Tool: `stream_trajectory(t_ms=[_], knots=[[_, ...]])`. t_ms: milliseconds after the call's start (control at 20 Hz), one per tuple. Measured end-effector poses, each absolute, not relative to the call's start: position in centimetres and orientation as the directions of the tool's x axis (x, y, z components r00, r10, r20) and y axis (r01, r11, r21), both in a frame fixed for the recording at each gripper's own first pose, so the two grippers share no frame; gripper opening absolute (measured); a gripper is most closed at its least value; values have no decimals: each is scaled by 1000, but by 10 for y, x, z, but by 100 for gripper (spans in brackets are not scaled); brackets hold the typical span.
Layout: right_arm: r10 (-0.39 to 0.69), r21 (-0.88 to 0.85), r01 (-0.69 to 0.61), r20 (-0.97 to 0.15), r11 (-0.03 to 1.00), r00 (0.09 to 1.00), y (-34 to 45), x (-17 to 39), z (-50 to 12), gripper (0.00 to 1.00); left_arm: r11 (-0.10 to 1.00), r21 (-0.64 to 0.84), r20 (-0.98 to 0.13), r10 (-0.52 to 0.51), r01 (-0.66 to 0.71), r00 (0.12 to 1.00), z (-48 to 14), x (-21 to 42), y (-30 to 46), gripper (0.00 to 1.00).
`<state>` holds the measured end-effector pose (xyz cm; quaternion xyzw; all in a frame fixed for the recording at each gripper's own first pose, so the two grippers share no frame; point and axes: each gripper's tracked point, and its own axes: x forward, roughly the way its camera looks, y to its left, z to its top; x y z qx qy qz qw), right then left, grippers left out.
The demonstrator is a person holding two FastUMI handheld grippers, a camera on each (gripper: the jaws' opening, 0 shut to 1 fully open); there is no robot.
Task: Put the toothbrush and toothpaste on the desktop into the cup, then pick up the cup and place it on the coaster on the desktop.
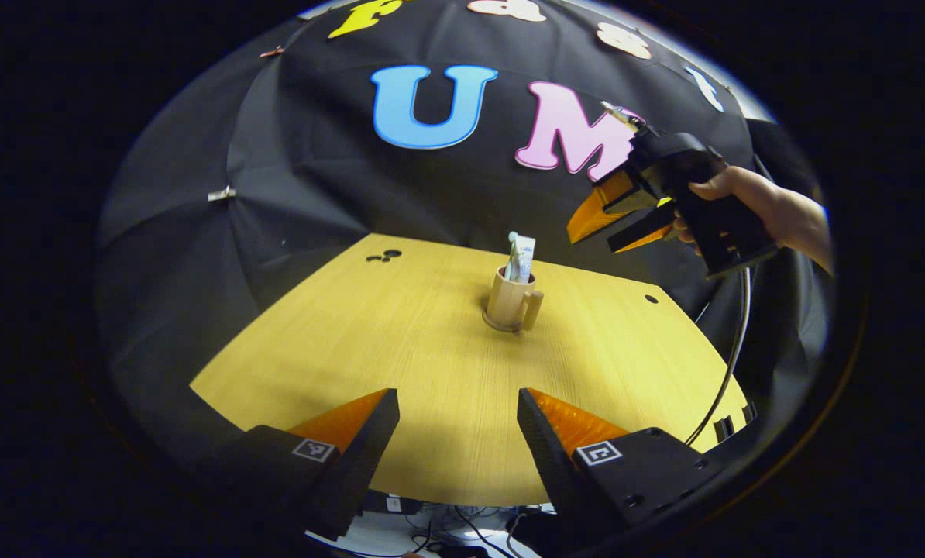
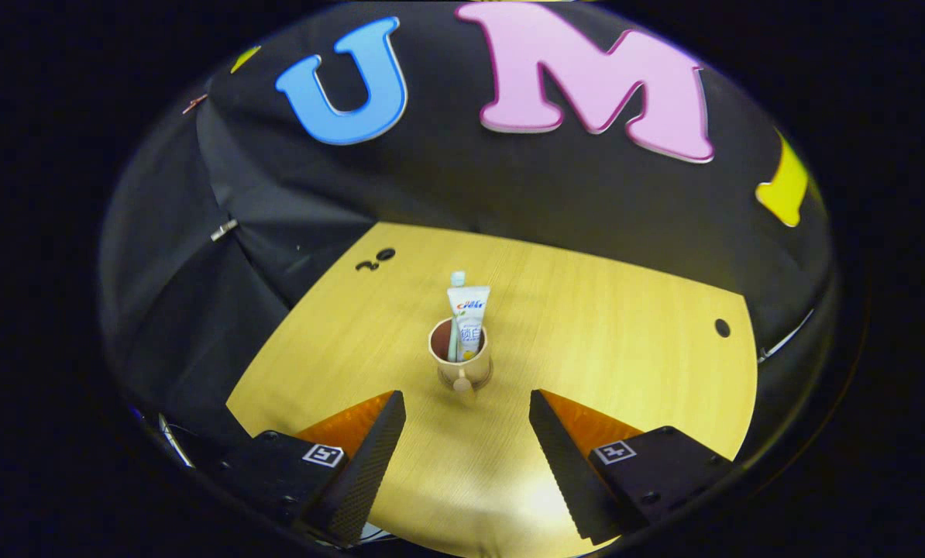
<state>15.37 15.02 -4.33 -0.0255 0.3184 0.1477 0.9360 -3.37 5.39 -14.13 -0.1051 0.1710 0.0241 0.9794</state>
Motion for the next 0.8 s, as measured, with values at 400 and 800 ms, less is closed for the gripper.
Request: stream_trajectory(t_ms=[400,800], knots=[[169,66,-157,-283,985,944,95,45,9,98,983,-182,-172,-38,7,984,-58,-35,31,98],[47,-25,-51,-141,998,989,75,-56,7,99,993,-109,-17,-41,39,999,-7,-50,15,98]])
